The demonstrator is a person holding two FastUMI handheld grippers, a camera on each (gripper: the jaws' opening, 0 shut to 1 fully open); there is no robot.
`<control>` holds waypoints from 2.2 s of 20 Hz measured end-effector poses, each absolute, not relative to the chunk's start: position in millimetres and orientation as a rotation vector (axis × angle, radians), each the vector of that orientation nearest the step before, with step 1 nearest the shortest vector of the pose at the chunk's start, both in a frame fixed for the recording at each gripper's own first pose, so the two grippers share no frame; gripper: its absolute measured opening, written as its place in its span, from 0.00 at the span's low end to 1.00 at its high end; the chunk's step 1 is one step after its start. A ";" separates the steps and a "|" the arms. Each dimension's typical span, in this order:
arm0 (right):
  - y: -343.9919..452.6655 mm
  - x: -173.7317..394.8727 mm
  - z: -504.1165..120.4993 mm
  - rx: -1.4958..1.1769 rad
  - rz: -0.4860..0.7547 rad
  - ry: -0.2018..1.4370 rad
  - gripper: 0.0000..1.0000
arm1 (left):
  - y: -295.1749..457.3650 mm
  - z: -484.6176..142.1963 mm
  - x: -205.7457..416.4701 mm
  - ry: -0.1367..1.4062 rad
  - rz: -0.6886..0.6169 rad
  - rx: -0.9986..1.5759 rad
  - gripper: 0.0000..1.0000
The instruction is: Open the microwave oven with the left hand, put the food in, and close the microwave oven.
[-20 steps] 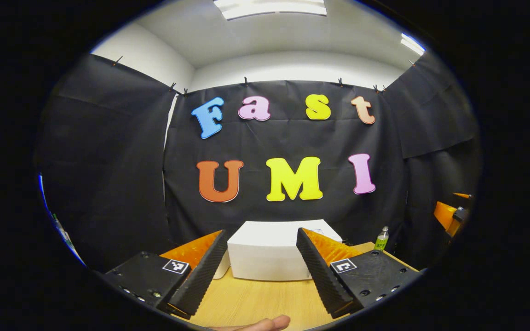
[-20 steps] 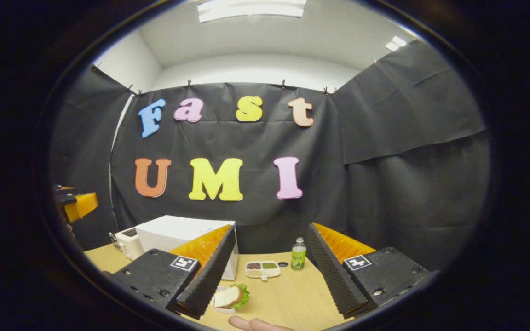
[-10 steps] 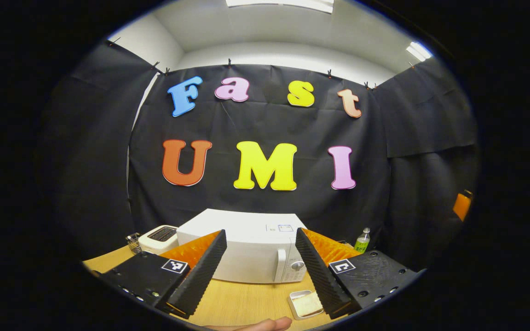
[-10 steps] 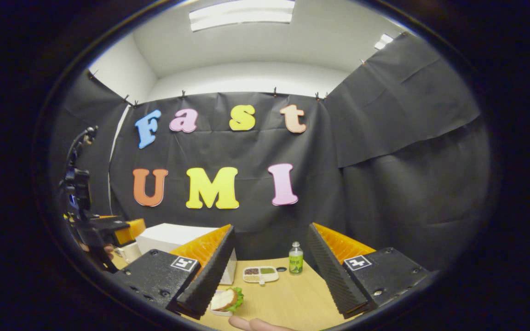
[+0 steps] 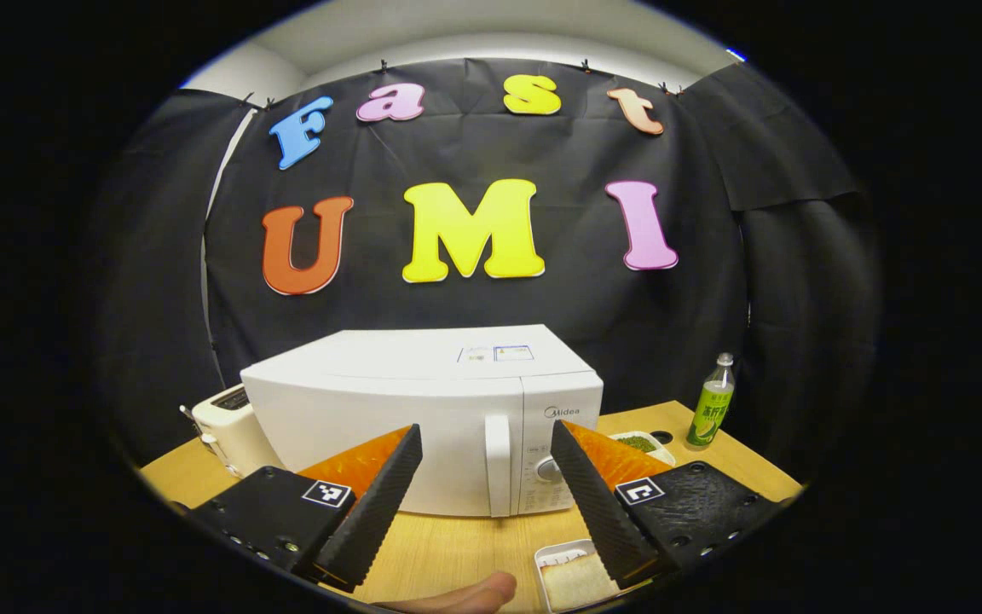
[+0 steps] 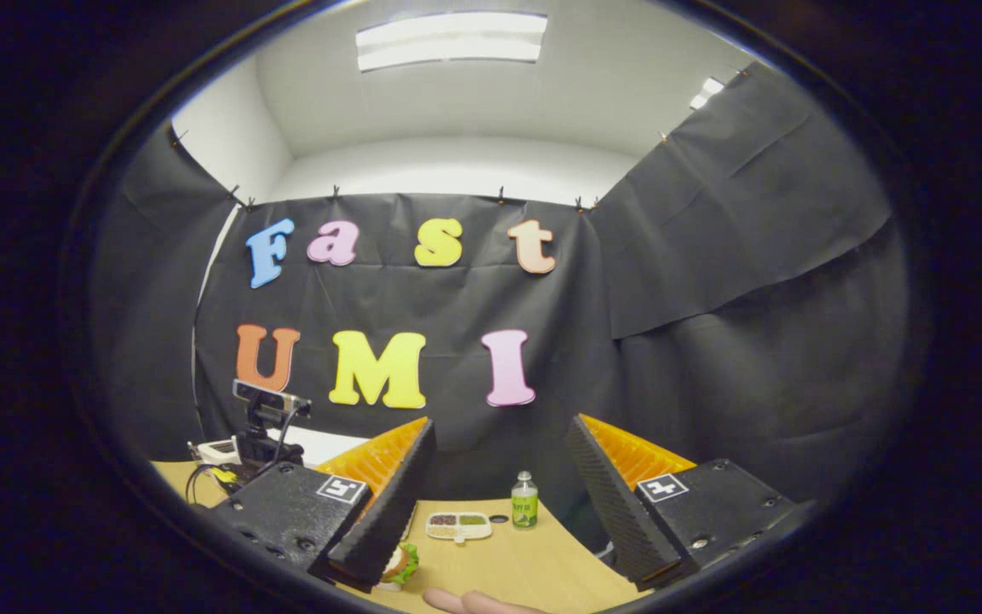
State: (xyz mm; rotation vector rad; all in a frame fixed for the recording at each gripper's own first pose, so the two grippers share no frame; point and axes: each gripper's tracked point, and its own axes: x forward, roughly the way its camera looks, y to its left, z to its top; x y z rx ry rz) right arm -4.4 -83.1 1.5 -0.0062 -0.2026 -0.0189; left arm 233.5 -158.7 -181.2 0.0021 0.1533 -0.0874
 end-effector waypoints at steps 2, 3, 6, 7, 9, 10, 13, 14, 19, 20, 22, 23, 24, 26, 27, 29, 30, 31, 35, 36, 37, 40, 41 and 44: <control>-90.0 -5.2 -3.0 -0.004 -0.019 -0.206 0.92 | -160.0 -202.8 250.9 0.167 -0.068 0.028 0.97; -93.7 -4.3 -3.5 0.002 -0.019 -0.209 0.92 | -156.9 -212.5 259.0 0.174 -0.049 0.041 0.97; -104.3 -3.9 -6.9 0.020 -0.024 -0.225 0.92 | -161.6 -238.4 276.2 0.193 -0.051 0.036 0.97; -106.3 -2.3 -9.1 0.024 -0.023 -0.223 0.92 | -164.7 -242.5 280.4 0.197 -0.062 0.021 0.97; -110.1 3.1 -16.7 0.027 -0.022 -0.204 0.92 | -171.4 -251.6 285.5 0.206 -0.088 0.003 0.97; -111.4 7.9 -20.6 0.030 -0.022 -0.193 0.92 | -169.4 -253.6 287.2 0.194 -0.080 0.015 0.95; -114.4 9.9 -29.8 0.040 -0.011 -0.162 0.92 | -169.3 -257.3 289.1 0.197 -0.095 -0.062 0.91; -116.8 10.1 -27.6 0.054 -0.013 -0.173 0.92 | -171.1 -263.9 291.2 0.215 -0.114 -0.114 0.89; -117.9 10.8 -27.1 0.074 -0.011 -0.197 0.92 | -165.6 -259.9 292.9 0.165 -0.121 -0.109 0.90; -117.0 8.1 -26.2 0.071 -0.009 -0.196 0.92 | -166.0 -261.0 294.5 0.160 -0.118 -0.110 0.89; -115.1 3.5 -23.3 0.058 -0.002 -0.197 0.92 | -166.2 -260.2 293.5 0.162 -0.118 -0.109 0.87; -114.5 0.7 -21.1 0.050 -0.003 -0.200 0.92 | -166.4 -259.7 293.7 0.165 -0.118 -0.099 0.87; -114.0 -2.7 -18.9 0.043 -0.002 -0.207 0.92 | -164.9 -259.4 292.8 0.163 -0.118 -0.081 0.81; -113.3 -11.4 -12.6 0.029 0.002 -0.225 0.92 | -163.0 -261.7 294.1 0.163 -0.111 -0.058 0.43; -114.6 -17.0 -9.6 0.024 0.004 -0.234 0.92 | -169.7 -261.5 294.5 0.166 -0.137 -0.060 0.48; -114.3 -24.3 -5.8 0.019 0.006 -0.247 0.92 | -173.5 -260.0 293.9 0.179 -0.151 -0.036 0.24; -113.7 -25.6 -5.1 0.019 0.006 -0.251 0.92 | -172.3 -261.6 293.7 0.188 -0.160 -0.035 0.17; -113.8 -27.3 -5.5 0.019 0.008 -0.247 0.92 | -172.6 -262.9 292.8 0.195 -0.177 -0.044 0.16; -113.2 -29.4 -10.9 0.007 0.006 -0.219 1.00 | -173.0 -262.3 288.3 0.194 -0.189 -0.039 0.02; -114.4 -29.4 -11.0 0.006 0.003 -0.217 1.00 | -172.7 -262.1 286.9 0.198 -0.193 -0.047 0.02; -115.4 -29.4 -11.5 0.004 0.001 -0.215 1.00 | -171.1 -263.3 278.4 0.206 -0.195 -0.070 0.02; -116.1 -28.6 -15.1 0.003 -0.006 -0.208 1.00 | -165.9 -258.7 257.0 0.159 -0.213 -0.058 0.02; -115.3 -27.5 -17.4 0.002 -0.007 -0.200 0.92 | -162.0 -260.9 247.0 0.161 -0.223 -0.059 0.02; -103.9 -28.3 -24.2 0.010 0.009 -0.170 0.92 | -154.3 -258.9 221.7 0.128 -0.294 -0.056 0.02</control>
